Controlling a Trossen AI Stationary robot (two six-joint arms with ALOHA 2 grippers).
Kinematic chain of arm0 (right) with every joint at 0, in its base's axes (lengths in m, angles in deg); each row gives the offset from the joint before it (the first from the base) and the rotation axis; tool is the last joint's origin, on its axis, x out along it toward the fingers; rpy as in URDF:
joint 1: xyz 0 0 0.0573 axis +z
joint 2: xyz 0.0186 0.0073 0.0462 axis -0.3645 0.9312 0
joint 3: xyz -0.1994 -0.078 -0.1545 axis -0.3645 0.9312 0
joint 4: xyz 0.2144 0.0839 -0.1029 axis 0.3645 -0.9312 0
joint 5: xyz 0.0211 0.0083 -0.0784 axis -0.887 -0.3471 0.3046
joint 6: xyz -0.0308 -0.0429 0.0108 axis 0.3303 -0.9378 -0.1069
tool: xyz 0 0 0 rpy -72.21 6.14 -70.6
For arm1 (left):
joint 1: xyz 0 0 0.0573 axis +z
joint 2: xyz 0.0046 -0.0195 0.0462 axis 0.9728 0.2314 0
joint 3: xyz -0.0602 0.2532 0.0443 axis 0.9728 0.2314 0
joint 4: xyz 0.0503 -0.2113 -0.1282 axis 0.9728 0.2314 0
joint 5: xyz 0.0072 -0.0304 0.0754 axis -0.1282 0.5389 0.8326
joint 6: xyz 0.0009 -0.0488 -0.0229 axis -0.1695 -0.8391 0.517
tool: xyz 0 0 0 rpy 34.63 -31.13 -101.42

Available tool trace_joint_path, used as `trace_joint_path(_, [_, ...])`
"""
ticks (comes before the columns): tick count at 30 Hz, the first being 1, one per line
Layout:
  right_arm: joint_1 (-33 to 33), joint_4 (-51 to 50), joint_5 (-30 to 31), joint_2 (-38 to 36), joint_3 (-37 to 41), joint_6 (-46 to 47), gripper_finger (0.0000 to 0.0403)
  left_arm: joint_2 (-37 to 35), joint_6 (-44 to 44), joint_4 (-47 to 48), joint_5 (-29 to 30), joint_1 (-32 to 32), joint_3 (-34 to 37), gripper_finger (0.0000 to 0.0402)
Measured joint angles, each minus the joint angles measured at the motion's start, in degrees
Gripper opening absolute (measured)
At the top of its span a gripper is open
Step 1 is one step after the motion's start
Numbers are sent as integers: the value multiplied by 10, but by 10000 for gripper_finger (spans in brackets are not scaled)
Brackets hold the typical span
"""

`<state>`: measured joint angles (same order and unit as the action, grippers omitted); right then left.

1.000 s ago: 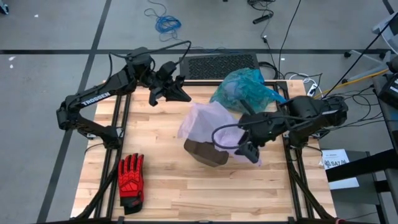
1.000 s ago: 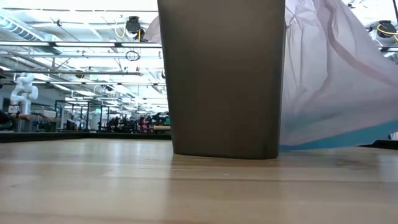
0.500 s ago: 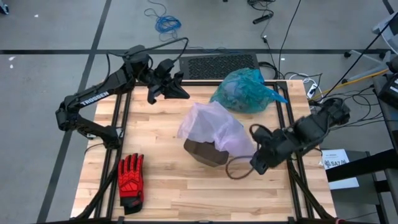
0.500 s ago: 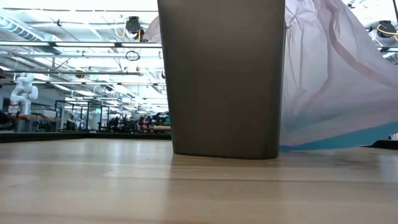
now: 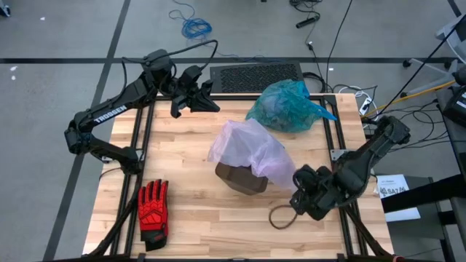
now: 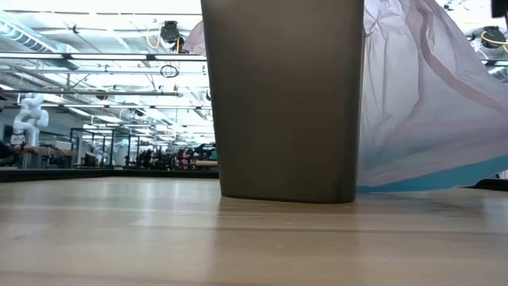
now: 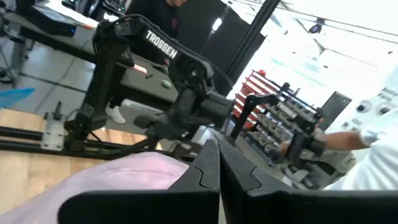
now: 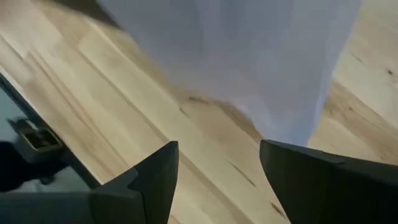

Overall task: Place trash/remove bag and relplace
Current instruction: Put the pink trash bag into the trash bin

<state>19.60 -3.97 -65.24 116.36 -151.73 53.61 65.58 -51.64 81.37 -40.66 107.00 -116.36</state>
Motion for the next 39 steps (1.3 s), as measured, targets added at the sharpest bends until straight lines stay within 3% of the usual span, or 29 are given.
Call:
trace_joint_path(6, [41, 7, 54, 16, 51, 32, 218, -1, -9, 1, -2, 0, 0, 0])
trace_joint_path(19, [21, 48, 47, 45, 212, 137, 215, -1, -23, 0, -2, 0, 0, 0])
trace_joint_path(22, [4, 105, 51, 45, 236, 136, 183, -1, -23, 0, -2, 0, 0, 0])
trace_joint_path(24, [-7, 133, 57, 45, 239, 135, 129, -1, -23, 0, -2, 0, 0, 0])
trace_joint_path(26, [-20, 155, 58, 45, 232, 124, 50, -1, -23, 0, -2, 0, 0, 0])
trace_joint_path(28, [-29, 170, 61, 45, 215, 105, 17, -1, -23, 0, -2, 0, 0, 0])
trace_joint_path(32, [-42, 162, 103, 45, 147, 73, 2, -1, -23, -1, -2, 0, 0, 0])
trace_joint_path(39, [-70, 78, 184, 45, -59, -34, 0, -1, -38, -42, -4, 0, 0, 0])
